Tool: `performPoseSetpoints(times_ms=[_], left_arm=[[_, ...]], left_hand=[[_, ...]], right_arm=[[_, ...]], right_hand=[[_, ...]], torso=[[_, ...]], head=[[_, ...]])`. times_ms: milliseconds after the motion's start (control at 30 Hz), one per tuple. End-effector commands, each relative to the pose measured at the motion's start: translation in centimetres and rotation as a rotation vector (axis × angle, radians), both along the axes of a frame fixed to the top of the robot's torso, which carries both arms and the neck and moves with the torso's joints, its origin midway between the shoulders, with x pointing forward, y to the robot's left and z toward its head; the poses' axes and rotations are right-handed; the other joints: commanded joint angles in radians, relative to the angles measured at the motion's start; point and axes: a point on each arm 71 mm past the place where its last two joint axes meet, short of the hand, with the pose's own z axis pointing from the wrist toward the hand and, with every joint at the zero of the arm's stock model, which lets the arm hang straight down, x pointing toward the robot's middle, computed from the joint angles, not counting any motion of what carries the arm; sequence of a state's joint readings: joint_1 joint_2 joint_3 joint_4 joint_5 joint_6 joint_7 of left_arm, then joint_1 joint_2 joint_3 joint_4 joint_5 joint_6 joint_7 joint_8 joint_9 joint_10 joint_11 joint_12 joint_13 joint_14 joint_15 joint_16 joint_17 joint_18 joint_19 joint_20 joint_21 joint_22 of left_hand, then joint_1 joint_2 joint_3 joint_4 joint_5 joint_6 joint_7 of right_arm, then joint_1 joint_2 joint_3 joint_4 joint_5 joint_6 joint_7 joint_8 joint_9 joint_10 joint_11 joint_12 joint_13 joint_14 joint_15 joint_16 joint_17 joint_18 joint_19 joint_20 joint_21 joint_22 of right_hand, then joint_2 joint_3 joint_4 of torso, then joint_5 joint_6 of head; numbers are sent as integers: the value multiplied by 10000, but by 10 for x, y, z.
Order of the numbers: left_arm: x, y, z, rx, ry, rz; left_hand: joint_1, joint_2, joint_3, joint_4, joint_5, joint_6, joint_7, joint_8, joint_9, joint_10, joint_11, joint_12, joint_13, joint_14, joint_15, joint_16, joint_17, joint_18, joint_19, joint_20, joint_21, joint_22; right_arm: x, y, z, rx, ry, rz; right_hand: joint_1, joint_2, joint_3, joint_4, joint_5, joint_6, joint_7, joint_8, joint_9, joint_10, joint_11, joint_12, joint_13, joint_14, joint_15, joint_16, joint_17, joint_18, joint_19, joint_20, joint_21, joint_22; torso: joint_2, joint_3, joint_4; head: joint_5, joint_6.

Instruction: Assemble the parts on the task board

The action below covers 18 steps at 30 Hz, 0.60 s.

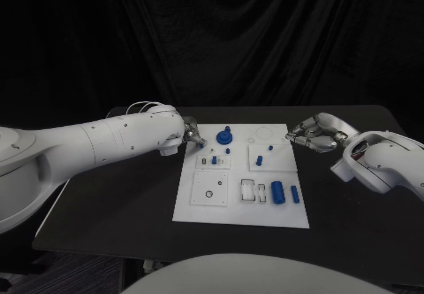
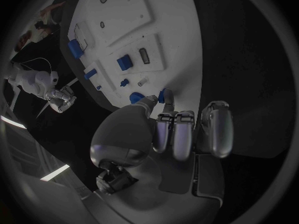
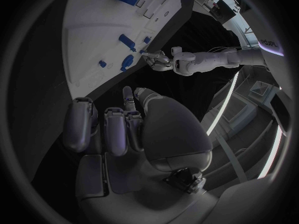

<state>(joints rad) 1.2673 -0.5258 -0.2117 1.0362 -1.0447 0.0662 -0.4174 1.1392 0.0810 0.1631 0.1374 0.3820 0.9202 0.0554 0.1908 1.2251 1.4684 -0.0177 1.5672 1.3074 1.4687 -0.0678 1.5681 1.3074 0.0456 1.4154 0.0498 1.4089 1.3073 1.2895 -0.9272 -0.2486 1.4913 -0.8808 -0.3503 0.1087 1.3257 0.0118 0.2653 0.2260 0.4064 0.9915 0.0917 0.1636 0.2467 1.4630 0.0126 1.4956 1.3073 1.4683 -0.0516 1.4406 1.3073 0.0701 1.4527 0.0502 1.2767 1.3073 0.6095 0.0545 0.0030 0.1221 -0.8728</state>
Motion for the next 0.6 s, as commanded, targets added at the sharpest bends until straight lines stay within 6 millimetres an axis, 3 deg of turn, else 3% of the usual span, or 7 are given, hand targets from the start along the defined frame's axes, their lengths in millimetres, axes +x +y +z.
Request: performPoseSetpoints(times_ms=[33,100,200,467,600], left_arm=[[-1,-2,-2,-87,98,-236],[-1,-2,-2,-96,80,-226],[-1,-1,-2,-97,59,-200],[-2,0,-2,-113,13,-151],[-3,1,-2,-123,-3,-136]], left_hand=[[54,-55,250,-73,254,64,-12,-58,-18,1024,38,36,2634,1021,42,27,2634,155,-58,-2,-27,700],[41,-99,419,-123,378,83,-16,-72,-20,1024,36,36,2634,1021,42,27,2634,155,-58,-7,-30,710],[48,-265,940,-317,1029,121,-26,-87,-3,1024,22,36,2634,1021,26,27,2634,152,-50,-19,-31,741],[-127,-592,1939,-681,1408,248,-54,-33,117,1024,-3,36,2634,1021,3,27,2634,153,-47,-40,-51,782],[-144,-750,2377,-945,1378,315,-54,-65,69,1024,-6,36,2634,1021,3,27,2634,157,-60,-55,-70,789]], right_arm=[[-1,-1,-2,-108,155,-118],[-1,-1,-2,-109,148,-132],[0,0,-2,-114,152,-138],[0,0,-2,-136,197,-134],[0,0,-2,-146,204,-149]], right_hand=[[101,-1,5,-70,57,46,13,-15,14,22,-12,-43,1234,502,-59,-33,564,19,41,-7,-54,1026],[110,6,20,-82,77,44,14,-16,15,16,-11,-48,1227,500,-59,-39,556,20,39,-7,-61,1024],[119,12,33,-94,93,42,15,-17,15,9,-11,-53,1218,497,-58,-45,546,25,33,-6,-81,1014],[126,18,45,-105,105,41,16,-17,16,10,-11,-52,1220,495,-58,-49,540,26,32,-6,-87,1012],[126,18,45,-105,105,41,16,-17,16,10,-11,-52,1220,495,-58,-49,540,26,32,-6,-87,1012]], torso=[[-1,0,-4],[1,0,-5],[6,1,-2],[-10,-2,9],[-12,-7,8]], head=[[-1,2],[-6,2],[-14,2],[-10,2],[15,2]])
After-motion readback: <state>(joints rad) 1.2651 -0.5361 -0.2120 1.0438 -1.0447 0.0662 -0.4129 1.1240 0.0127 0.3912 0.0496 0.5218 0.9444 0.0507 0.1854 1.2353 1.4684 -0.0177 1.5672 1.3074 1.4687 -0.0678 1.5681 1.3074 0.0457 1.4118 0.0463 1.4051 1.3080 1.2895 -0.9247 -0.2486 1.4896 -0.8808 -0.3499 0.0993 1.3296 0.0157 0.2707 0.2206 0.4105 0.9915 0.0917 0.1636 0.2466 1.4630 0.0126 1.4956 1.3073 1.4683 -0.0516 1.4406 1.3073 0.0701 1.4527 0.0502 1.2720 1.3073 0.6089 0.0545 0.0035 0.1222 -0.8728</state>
